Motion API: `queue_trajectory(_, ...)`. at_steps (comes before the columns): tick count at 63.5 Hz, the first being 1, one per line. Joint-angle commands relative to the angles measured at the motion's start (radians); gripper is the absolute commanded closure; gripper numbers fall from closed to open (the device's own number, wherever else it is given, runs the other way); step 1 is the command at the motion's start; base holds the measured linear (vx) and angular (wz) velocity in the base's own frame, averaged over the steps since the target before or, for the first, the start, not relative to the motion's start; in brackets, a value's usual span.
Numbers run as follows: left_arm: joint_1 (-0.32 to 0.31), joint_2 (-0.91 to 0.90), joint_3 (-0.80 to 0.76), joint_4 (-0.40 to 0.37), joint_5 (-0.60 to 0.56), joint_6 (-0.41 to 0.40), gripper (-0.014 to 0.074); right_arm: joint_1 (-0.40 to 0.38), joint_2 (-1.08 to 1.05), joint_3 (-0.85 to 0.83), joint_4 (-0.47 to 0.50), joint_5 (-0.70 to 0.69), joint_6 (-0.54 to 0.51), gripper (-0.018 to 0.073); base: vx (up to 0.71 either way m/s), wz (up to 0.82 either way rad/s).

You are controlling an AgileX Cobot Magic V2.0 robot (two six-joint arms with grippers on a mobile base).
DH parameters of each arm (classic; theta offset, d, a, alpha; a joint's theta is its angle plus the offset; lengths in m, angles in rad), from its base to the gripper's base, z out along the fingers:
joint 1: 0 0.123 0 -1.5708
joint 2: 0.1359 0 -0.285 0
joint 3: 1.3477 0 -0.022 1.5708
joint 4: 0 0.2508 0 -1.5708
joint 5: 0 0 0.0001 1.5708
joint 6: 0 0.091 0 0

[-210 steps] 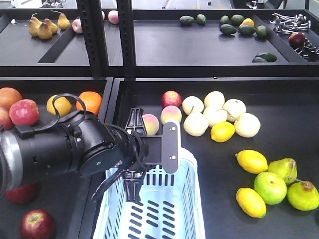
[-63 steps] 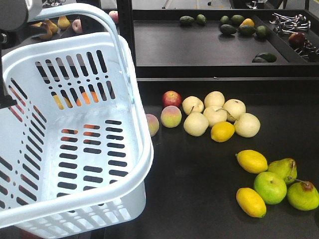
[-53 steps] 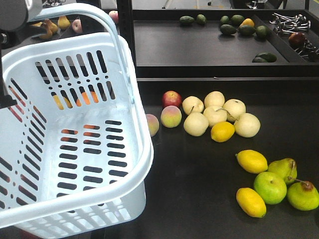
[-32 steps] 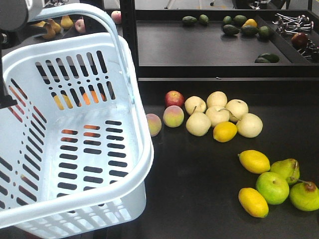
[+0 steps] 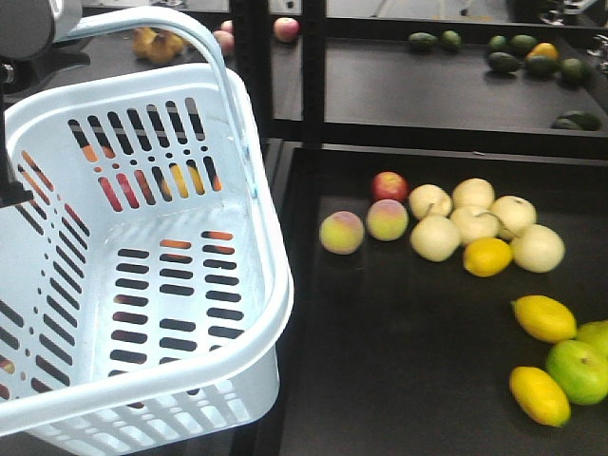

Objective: Pick three apples into basket with both arms
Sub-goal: 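Turn the base toward the apple table while holding the basket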

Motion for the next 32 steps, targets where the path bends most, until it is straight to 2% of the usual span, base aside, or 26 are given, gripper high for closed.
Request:
queue_trajectory(1,-0.002,-0.024,-0.036,0.027,-0.074,-0.01,0.0603,0.0,-0.013,0.014,0.0,-0.08,-0.003,0.0568,-0.05,0.37)
queue_trajectory(32,-0.002,-0.024,-0.036,0.027,-0.074,-0.01,0.0603,0.0,-0.013,0.014,0.0,-0.08,-0.003,0.0568,-0.06,0.43)
